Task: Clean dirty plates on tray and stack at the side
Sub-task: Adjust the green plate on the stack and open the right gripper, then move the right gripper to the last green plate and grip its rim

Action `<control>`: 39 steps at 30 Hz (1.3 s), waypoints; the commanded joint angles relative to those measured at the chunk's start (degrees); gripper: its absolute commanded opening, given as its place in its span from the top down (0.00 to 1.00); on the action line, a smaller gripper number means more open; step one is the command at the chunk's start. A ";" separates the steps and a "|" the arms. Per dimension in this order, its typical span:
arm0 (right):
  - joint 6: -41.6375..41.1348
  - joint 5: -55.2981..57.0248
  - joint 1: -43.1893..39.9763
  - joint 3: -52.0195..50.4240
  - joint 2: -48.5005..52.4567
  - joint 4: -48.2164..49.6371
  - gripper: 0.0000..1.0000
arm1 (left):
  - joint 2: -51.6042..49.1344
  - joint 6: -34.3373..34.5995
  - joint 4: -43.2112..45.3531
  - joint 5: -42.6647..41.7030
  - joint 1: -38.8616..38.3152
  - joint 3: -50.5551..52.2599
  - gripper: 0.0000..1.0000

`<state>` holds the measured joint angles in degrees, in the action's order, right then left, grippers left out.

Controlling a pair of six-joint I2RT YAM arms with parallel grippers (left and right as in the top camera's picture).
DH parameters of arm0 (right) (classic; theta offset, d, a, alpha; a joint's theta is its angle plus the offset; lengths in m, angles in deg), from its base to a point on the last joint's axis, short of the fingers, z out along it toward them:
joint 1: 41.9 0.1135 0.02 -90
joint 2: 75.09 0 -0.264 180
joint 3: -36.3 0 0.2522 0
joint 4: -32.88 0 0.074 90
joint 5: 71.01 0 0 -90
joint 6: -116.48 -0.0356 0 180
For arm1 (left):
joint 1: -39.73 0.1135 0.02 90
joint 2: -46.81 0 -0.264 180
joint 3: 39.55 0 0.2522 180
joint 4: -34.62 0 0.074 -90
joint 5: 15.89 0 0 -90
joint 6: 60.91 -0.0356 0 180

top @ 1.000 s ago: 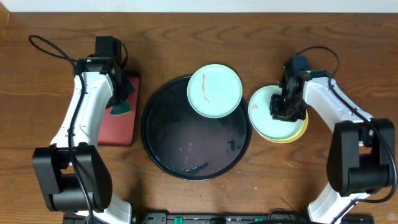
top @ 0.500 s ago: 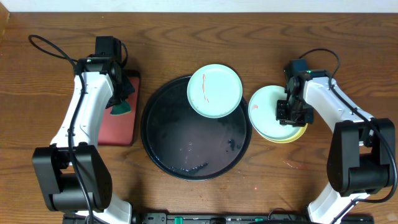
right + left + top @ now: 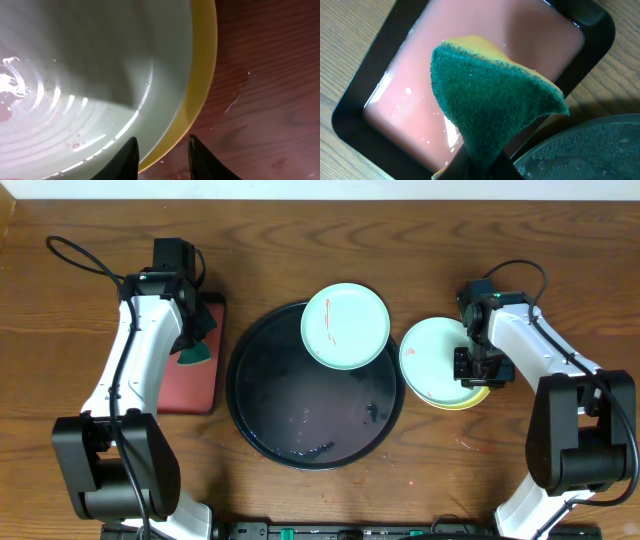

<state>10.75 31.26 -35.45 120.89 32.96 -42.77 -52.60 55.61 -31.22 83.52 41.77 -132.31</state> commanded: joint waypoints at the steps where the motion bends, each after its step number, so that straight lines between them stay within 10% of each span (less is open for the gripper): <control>1: -0.09 -1.64 -0.79 1.55 -0.37 0.35 0.70 | 0.09 -1.01 0.07 1.14 0.15 -1.09 0.93; 14: 2.73 -23.37 -0.57 6.67 -0.35 9.73 0.68 | 0.09 -1.01 0.07 1.14 0.13 -1.09 0.92; 39: 2.51 -16.02 2.14 5.49 6.29 9.16 0.66 | 0.09 -1.01 0.09 1.14 0.15 -1.09 0.93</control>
<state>12.70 12.92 -33.33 126.81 38.47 -32.96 -52.60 55.59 -31.20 83.52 41.77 -132.31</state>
